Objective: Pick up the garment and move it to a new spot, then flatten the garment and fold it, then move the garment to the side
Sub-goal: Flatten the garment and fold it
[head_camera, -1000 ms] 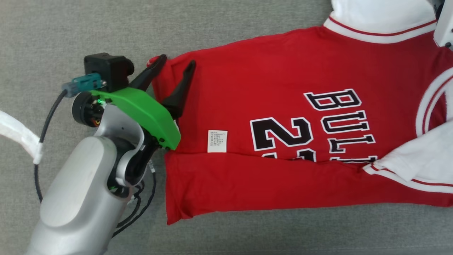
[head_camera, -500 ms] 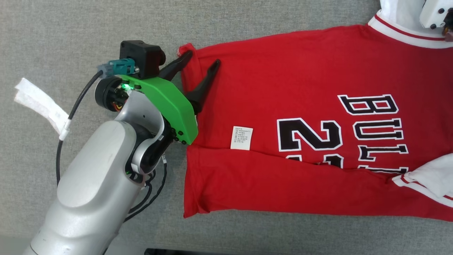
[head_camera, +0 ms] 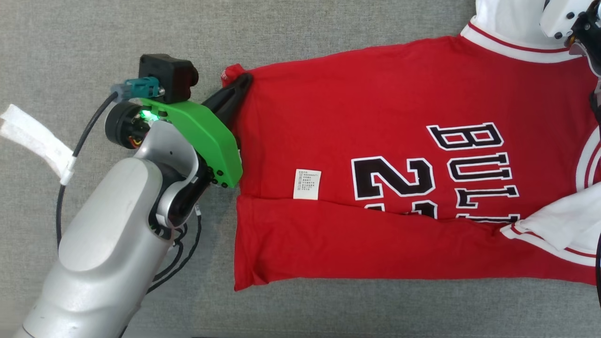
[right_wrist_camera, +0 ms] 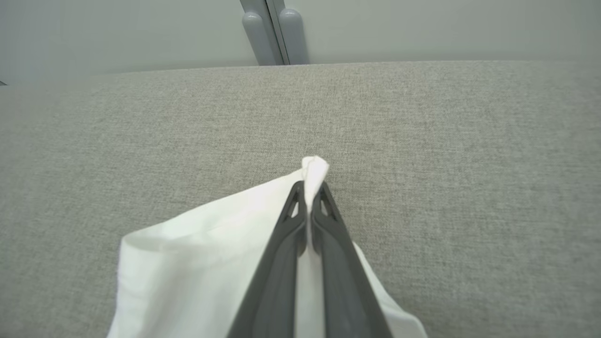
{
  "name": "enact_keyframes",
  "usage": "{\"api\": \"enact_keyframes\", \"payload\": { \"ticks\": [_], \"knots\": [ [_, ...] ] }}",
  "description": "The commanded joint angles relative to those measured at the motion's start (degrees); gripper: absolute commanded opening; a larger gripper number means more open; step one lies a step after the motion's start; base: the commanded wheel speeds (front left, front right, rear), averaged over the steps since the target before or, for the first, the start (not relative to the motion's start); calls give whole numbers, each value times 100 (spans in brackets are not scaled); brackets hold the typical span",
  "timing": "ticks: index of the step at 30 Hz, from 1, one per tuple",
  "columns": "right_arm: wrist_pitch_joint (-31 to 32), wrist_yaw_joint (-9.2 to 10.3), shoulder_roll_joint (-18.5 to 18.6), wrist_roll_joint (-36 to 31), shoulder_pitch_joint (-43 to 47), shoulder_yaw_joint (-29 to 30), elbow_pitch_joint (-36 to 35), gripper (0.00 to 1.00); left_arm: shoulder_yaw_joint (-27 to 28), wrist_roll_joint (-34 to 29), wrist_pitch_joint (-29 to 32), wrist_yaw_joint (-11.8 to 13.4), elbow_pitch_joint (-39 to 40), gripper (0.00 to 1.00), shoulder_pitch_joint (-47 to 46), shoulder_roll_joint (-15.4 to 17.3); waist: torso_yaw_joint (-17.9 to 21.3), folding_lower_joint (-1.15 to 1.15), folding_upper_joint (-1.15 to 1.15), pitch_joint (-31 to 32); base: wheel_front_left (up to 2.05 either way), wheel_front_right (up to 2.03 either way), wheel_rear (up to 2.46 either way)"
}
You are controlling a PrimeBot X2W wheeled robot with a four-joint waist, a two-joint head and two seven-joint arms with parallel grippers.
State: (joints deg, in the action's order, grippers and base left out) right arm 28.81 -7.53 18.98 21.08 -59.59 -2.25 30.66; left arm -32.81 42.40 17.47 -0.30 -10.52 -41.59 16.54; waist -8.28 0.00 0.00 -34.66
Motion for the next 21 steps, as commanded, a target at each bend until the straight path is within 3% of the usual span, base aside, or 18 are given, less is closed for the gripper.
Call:
{"api": "enact_keyframes", "payload": {
  "ticks": [1, 13, 21],
  "knots": [
    [-67, 10, 38, 74, 20, -2, -40, 0, 60, -52, -69, 41, 24, 0, 32, 88, 40, 0, 0, 82, 0, 0, 0],
    [-296, 10, 310, 697, 522, -57, -672, 0, 219, 61, -160, 247, 795, 0, 595, 391, 230, 0, 0, 554, 0, 0, 0],
    [-353, 10, 468, 1145, 1502, 216, -1554, 0, 291, 176, -262, 477, 1571, 0, 1347, 603, 389, 0, 0, 1066, 0, 0, 0]
  ]
}}
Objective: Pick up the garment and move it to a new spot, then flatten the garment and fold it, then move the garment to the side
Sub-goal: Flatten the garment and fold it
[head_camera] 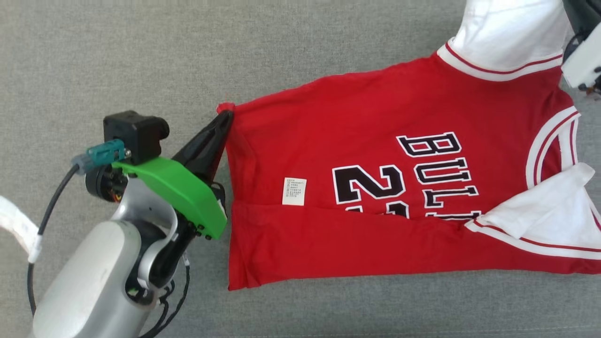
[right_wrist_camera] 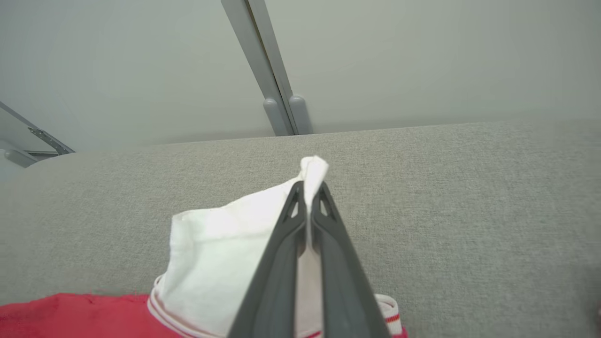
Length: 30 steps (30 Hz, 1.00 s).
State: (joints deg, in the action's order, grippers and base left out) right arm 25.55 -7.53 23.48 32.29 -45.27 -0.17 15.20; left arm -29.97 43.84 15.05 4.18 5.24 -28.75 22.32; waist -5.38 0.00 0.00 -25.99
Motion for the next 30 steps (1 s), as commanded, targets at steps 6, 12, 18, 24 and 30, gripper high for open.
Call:
{"api": "enact_keyframes", "payload": {
  "ticks": [6, 12, 18, 24, 30],
  "knots": [
    [89, 9, -53, 248, 1208, 500, -951, 0, 24, 53, -109, 297, 605, 0, 781, 182, 255, 0, 0, 538, 0, 0, 0],
    [222, 8, -413, 329, 2365, 1028, -1910, 0, 66, 114, -299, 557, 1053, 0, 1518, 250, 364, 0, 0, 679, 0, 0, 0],
    [299, 7, -977, 314, 3357, 1418, -2508, 0, 19, 127, -560, 724, 1020, 0, 2111, 150, 412, 0, 0, 701, 0, 0, 0],
    [216, 7, -1330, 278, 3914, 1393, -2491, 0, 87, 273, -809, 788, 920, 0, 2497, 67, 486, 0, 0, 736, 0, 0, 0],
    [213, 6, -1442, 34, 4113, 1311, -2114, 100, 28, 356, -845, 768, 736, 44, 2763, 40, 544, 0, 0, 785, 0, 0, 0]
  ]
}}
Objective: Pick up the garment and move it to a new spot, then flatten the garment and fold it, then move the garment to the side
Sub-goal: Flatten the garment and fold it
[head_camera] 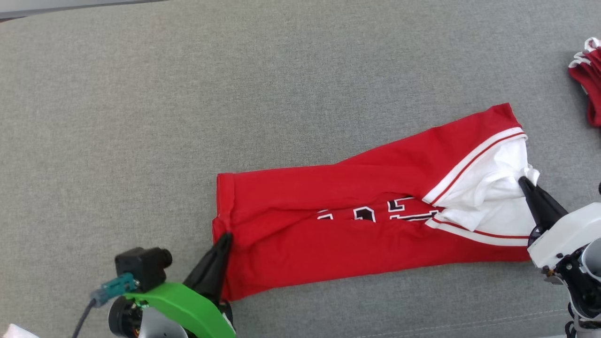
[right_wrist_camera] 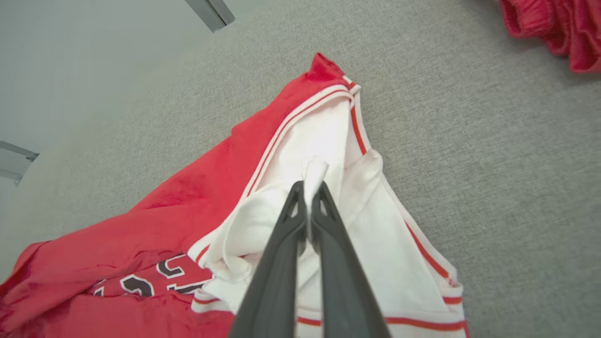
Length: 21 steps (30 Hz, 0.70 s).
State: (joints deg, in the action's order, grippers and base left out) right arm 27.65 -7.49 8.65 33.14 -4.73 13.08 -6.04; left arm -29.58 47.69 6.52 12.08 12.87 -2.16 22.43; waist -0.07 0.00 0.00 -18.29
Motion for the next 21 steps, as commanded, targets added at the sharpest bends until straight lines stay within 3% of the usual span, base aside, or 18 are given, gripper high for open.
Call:
{"api": "enact_keyframes", "payload": {
  "ticks": [1, 2, 13, 17, 21],
  "knots": [
    [29, 2, 84, -165, 86, -45, 89, 100, -74, -102, 45, -24, -121, 84, 152, 90, 27, 0, 0, 31, 0, 0, 0],
    [25, 2, 131, -280, 79, -69, 163, 100, -115, -197, 2, 13, -220, 100, 190, 134, 44, 0, 0, 44, 0, 0, 0],
    [415, 2, 507, -1015, -853, -134, 867, 100, 129, -1051, -1861, 217, -640, 100, 214, -302, 42, 0, 0, 40, 0, 0, 0],
    [554, 2, 554, -1302, -1120, -258, 1496, 100, 230, -1365, -2120, 198, -955, 100, 94, -509, -58, 0, 0, -11, 0, 0, 0],
    [580, 2, 475, -1379, -1354, -297, 2154, 100, 439, -1587, -2179, 26, -1143, 100, 134, -814, -164, 0, 0, -64, 0, 0, 0]
  ]
}}
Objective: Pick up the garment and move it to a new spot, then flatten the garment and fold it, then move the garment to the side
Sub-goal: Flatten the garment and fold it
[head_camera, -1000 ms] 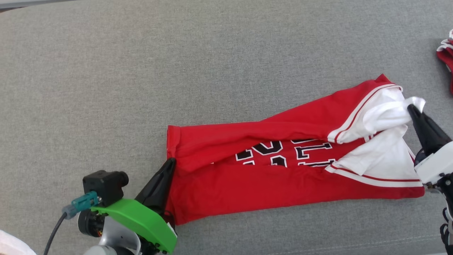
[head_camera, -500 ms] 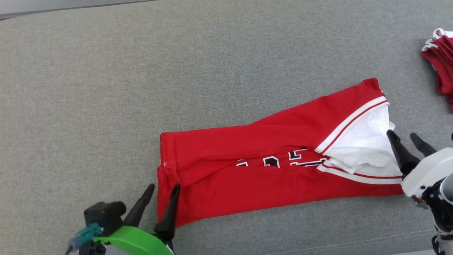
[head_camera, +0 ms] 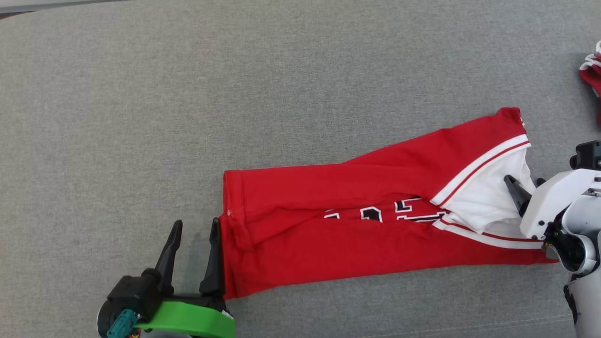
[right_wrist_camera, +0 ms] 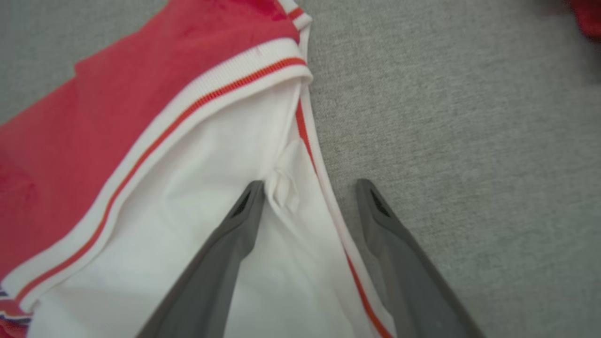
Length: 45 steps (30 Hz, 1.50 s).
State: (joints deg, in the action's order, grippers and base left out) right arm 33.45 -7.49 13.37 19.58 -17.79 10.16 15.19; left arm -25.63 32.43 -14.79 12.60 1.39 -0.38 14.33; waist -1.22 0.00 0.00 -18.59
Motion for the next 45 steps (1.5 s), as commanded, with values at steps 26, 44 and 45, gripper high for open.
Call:
{"api": "enact_keyframes", "payload": {
  "ticks": [26, 44, 45],
  "knots": [
    [697, 1, 1075, 1207, -124, 1006, -1201, 0, 1442, -936, -39, -1154, -488, 100, 752, -1138, -314, 0, 0, 814, 0, 0, 0],
    [-399, 1, -1007, 643, 651, -1616, -926, 0, 1355, -1048, -39, -1188, -762, 100, 608, -1137, -352, 0, 0, 847, 0, 0, 0],
    [-534, 2, -1019, 686, 605, -1652, -791, 0, 1358, -1056, -39, -1195, -780, 100, 639, -1137, -340, 0, 0, 861, 0, 0, 0]
  ]
}}
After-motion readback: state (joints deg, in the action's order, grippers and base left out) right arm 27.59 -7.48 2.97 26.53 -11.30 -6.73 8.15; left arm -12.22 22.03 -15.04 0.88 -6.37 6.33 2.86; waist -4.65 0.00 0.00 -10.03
